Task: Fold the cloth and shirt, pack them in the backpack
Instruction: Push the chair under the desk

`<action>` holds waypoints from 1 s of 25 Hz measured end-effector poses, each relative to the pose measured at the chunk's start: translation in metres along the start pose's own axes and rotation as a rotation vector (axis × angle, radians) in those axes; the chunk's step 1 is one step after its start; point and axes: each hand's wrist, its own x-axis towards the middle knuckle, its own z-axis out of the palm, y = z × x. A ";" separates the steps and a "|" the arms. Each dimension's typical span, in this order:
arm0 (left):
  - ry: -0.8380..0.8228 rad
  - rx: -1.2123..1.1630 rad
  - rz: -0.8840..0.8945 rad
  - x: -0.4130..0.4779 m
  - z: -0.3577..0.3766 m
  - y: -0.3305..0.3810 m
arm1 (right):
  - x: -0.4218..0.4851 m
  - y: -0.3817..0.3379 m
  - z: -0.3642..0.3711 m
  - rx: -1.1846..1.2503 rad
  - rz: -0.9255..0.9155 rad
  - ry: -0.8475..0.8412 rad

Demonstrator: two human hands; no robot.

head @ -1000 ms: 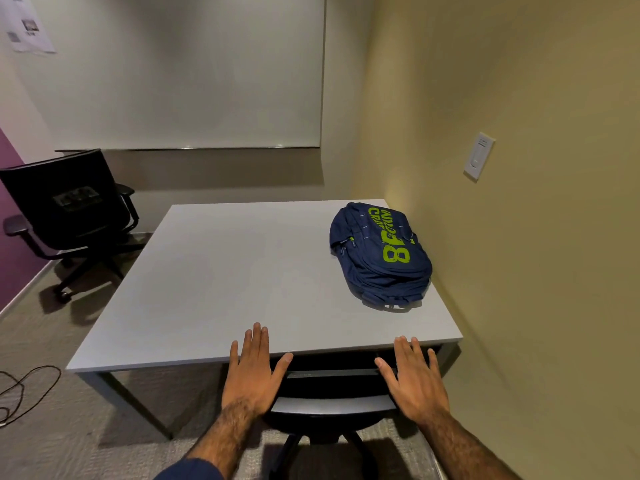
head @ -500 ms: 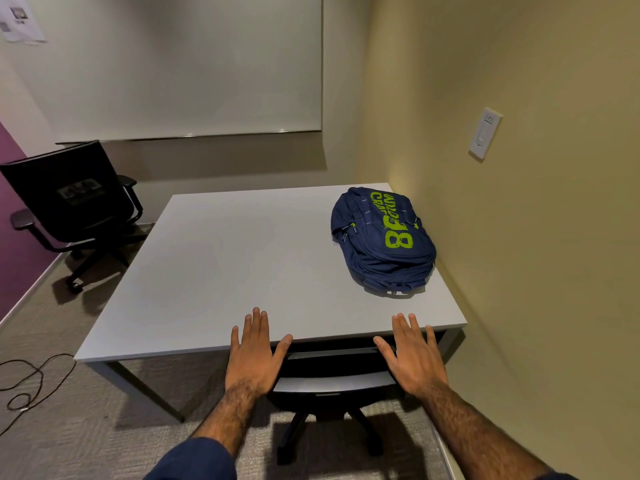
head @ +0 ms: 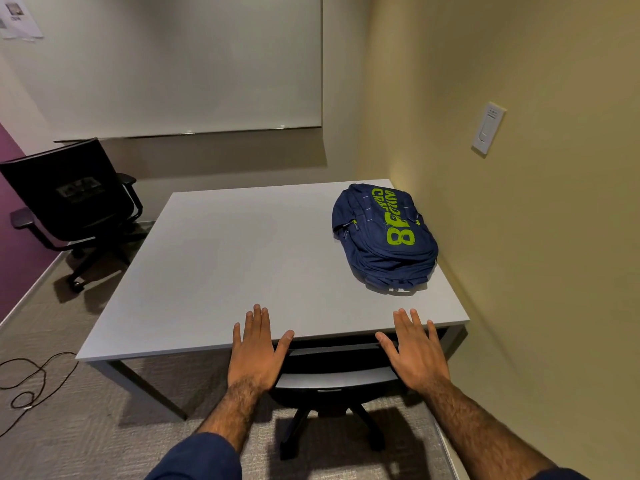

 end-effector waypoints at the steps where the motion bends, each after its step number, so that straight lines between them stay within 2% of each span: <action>1: -0.002 -0.001 0.001 0.001 0.000 -0.001 | 0.001 -0.001 0.000 0.002 0.002 0.000; 25: -0.021 -0.011 0.014 0.033 -0.006 -0.008 | 0.028 -0.011 0.000 -0.010 0.025 -0.006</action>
